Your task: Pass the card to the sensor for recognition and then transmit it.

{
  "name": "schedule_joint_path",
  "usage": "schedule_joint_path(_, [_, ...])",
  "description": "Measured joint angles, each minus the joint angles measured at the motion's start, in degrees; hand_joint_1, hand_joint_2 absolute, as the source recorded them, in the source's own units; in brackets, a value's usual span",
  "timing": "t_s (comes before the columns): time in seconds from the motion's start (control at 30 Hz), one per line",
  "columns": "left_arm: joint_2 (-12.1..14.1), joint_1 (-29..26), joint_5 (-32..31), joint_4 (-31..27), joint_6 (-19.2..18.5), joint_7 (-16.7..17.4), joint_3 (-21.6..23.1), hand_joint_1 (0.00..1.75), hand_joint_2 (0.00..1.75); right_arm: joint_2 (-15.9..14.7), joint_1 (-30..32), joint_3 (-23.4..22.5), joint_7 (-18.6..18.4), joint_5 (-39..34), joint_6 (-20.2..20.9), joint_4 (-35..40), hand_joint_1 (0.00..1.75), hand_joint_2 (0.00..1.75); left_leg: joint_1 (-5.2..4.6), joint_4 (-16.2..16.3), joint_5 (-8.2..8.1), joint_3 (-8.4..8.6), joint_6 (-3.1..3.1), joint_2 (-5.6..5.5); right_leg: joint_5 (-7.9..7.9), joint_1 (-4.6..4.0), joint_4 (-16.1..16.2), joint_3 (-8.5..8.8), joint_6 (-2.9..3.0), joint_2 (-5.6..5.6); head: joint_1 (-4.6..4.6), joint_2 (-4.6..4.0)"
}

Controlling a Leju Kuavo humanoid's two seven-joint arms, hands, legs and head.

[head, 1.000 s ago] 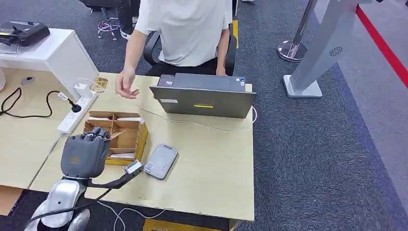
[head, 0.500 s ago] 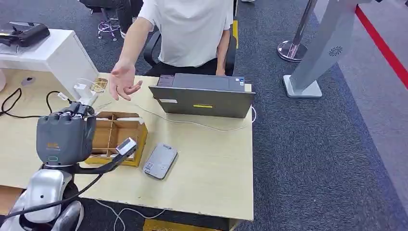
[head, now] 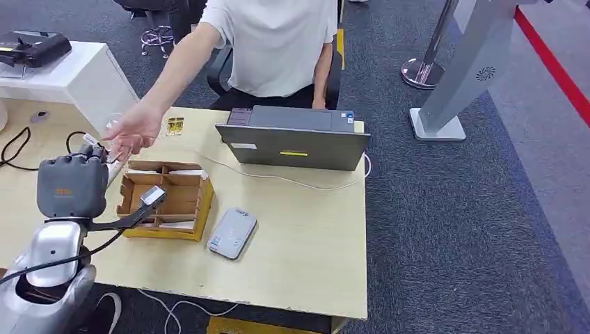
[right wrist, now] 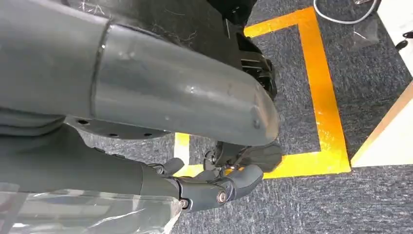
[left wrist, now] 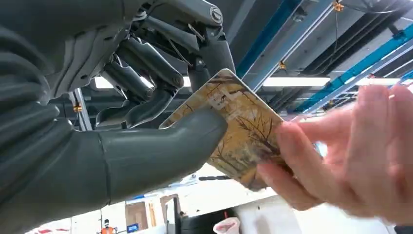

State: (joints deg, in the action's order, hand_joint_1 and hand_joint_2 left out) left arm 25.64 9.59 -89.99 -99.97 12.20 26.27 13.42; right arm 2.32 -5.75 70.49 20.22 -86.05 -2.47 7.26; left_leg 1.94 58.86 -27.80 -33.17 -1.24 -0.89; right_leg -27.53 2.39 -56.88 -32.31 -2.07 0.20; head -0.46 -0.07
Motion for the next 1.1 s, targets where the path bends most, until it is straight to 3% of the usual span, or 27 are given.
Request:
schedule_joint_path(0.13, [0.31,0.20,0.00,0.48,0.02,0.00,0.00,1.75,1.75,0.00,0.01,0.00,0.00,0.00,0.02,0.00,0.00,0.00,0.01,0.00,0.00,0.00,0.00,0.01,0.00,-0.01,-0.01,0.00,0.00,0.01,-0.02,0.00])
schedule_joint_path(0.17, [0.31,0.19,0.00,0.59,0.04,-0.07,0.00,0.00,1.75,0.00,0.00,0.02,0.00,0.00,0.02,0.00,0.00,0.00,0.01,0.00,0.00,0.00,0.00,0.01,0.00,-0.01,-0.01,0.00,0.00,0.01,0.02,0.00])
schedule_joint_path(0.6, [-0.44,-1.22,0.00,1.20,1.42,-3.15,-1.09,0.00,1.75,0.00,-0.01,0.48,0.15,-0.11,-0.18,0.00,0.00,0.00,0.01,0.00,0.00,-0.02,0.00,0.00,0.00,-0.01,-0.01,0.00,0.00,0.00,0.02,0.00])
schedule_joint_path(0.77, [-1.25,-3.19,0.00,1.05,3.19,-5.99,-2.84,0.00,1.75,0.00,0.00,0.96,0.22,-0.15,-0.61,0.00,0.00,0.00,0.01,0.00,0.00,-0.03,0.00,0.00,0.00,-0.01,-0.01,0.00,0.00,-0.01,0.02,0.00])
schedule_joint_path(0.87, [-3.79,-5.01,0.00,-0.51,4.00,-11.81,-4.99,0.00,1.75,0.00,0.01,0.98,0.44,-0.35,-0.68,0.00,0.00,0.00,0.00,0.00,0.00,-0.04,0.00,0.00,0.00,0.00,-0.01,0.01,0.00,0.00,0.00,0.00])
schedule_joint_path(0.97, [-9.91,-9.59,1.67,-5.17,5.68,-22.81,-10.37,0.00,1.75,0.00,0.10,0.55,1.20,-0.44,-0.68,0.00,0.00,0.00,-0.03,0.00,-0.07,-0.07,0.06,0.12,-0.01,0.02,0.01,0.02,-0.01,0.09,0.02,0.00])
schedule_joint_path(1.0, [-11.37,-11.82,3.42,-7.07,6.08,-25.02,-12.36,0.00,1.75,0.00,0.17,0.02,1.44,-0.44,-0.68,0.00,0.00,0.00,-0.03,-0.01,-0.14,-0.06,0.05,0.24,-0.01,0.02,0.01,0.01,-0.01,0.21,0.11,0.00])
schedule_joint_path(1.03, [-12.55,-14.36,6.90,-9.26,6.38,-27.05,-14.96,0.00,1.75,0.00,0.29,-0.68,1.60,-0.44,-0.77,0.00,0.00,0.00,-0.03,-0.01,-0.20,-0.01,-0.01,0.29,-0.02,0.03,0.02,-0.01,-0.02,0.30,0.09,0.00])
schedule_joint_path(1.1, [-15.77,-18.44,19.60,-13.17,5.37,-32.65,-21.87,0.00,1.75,0.00,0.65,-1.94,2.08,-0.44,-1.25,0.00,0.00,0.00,-0.02,-0.01,-0.24,-0.04,0.02,0.31,-0.13,0.01,0.01,-0.01,0.01,0.31,0.00,0.00])
